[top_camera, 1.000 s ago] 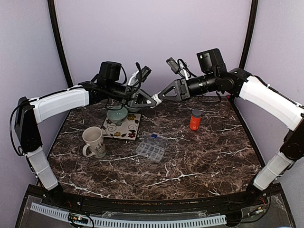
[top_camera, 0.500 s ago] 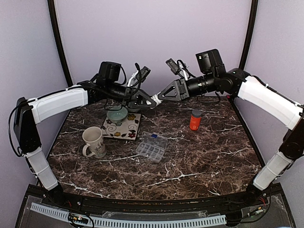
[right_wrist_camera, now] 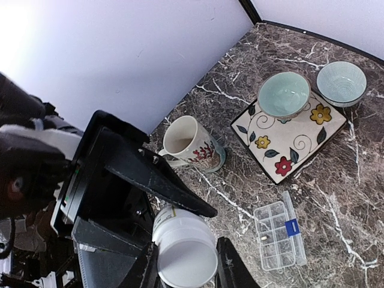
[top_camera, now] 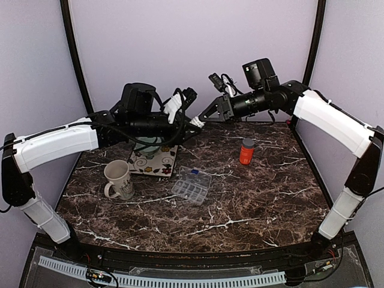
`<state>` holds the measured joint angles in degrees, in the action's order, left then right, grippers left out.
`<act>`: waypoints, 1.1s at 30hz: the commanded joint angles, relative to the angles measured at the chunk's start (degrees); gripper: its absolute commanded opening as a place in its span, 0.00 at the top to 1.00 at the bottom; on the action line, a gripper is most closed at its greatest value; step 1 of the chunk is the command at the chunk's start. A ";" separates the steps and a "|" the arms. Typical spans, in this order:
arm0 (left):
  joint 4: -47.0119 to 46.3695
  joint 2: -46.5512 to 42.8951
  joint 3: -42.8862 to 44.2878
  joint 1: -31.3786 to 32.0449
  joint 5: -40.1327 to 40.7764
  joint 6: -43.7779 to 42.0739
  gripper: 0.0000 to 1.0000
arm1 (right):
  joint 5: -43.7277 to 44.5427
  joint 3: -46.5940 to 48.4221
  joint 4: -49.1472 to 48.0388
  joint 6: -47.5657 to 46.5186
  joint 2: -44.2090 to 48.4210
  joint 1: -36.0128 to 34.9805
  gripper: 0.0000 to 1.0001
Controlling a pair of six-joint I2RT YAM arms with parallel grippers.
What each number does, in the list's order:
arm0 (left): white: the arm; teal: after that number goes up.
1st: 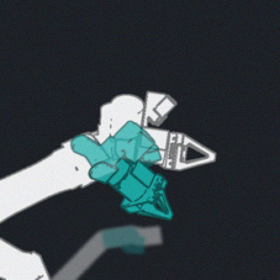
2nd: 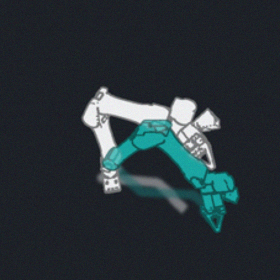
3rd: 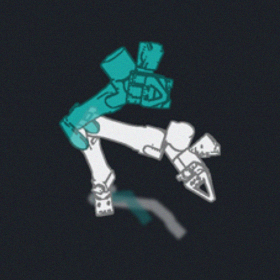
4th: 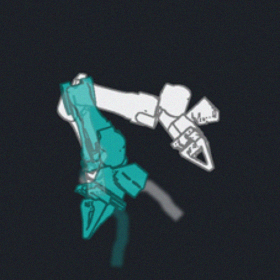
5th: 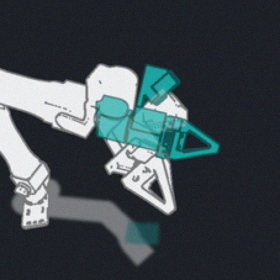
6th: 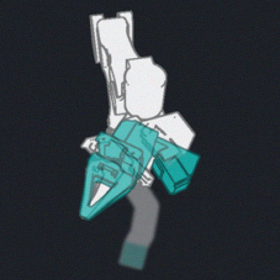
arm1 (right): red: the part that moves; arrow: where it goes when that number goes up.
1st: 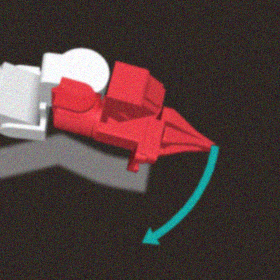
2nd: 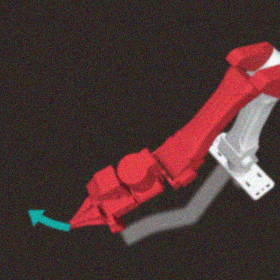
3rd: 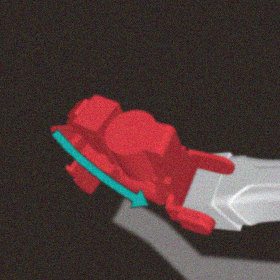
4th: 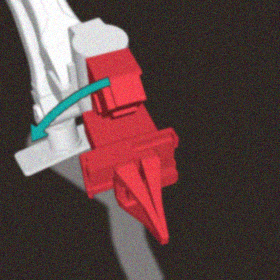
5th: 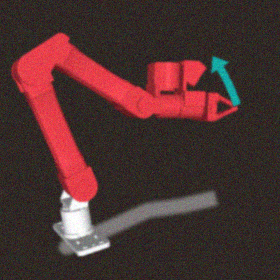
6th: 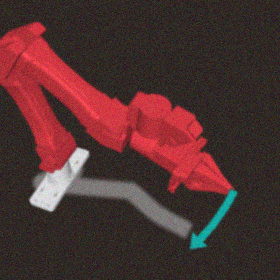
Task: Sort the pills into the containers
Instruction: Screw the lid of the pill bottle onto the pill bottle, then pass from the left arm to the right
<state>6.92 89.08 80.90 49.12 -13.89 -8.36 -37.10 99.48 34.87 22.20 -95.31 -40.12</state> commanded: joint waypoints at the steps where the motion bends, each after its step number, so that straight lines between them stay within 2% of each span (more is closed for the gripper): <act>1: -16.03 0.48 -1.83 5.94 18.60 -9.61 1.00 | 1.39 1.52 -0.17 5.01 -2.93 -2.44 1.00; 7: -24.54 2.79 -3.15 10.55 34.36 -18.48 1.00 | 3.11 2.49 0.89 6.09 -3.82 -2.40 1.00; 11: -30.10 4.50 -3.67 11.97 41.79 -22.35 1.00 | 4.27 3.20 1.60 6.32 -4.38 -2.25 1.00; 14: -30.90 4.93 -3.60 12.17 43.01 -22.31 0.99 | 4.76 3.73 1.94 6.27 -4.54 -2.08 1.00; 18: -29.60 4.64 -3.70 12.14 41.00 -21.48 0.93 | 4.98 4.33 2.03 6.15 -4.72 -1.81 1.00; 19: -29.00 4.35 -3.73 12.14 40.31 -21.18 0.90 | 5.14 4.51 2.16 6.02 -4.75 -1.81 1.00; 23: -25.68 3.28 -3.90 12.14 37.01 -20.06 0.66 | 6.19 5.12 2.33 5.75 -4.57 -1.30 1.00; 27: -22.13 1.31 -5.54 12.14 33.40 -18.80 0.51 | 7.07 5.69 2.46 5.43 -4.46 -0.76 1.00; 30: -20.91 -1.01 -8.09 12.14 30.42 -17.86 0.42 | 7.43 5.85 2.07 5.49 -4.32 -0.36 1.00; 33: -19.51 -2.83 -9.87 12.14 29.56 -16.75 0.40 | 7.95 6.15 2.08 5.39 -4.37 -0.14 1.00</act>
<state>-13.15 91.05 73.03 60.10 21.45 -26.48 -30.13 104.01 38.65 26.98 -99.02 -40.25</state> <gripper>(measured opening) 0.595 0.257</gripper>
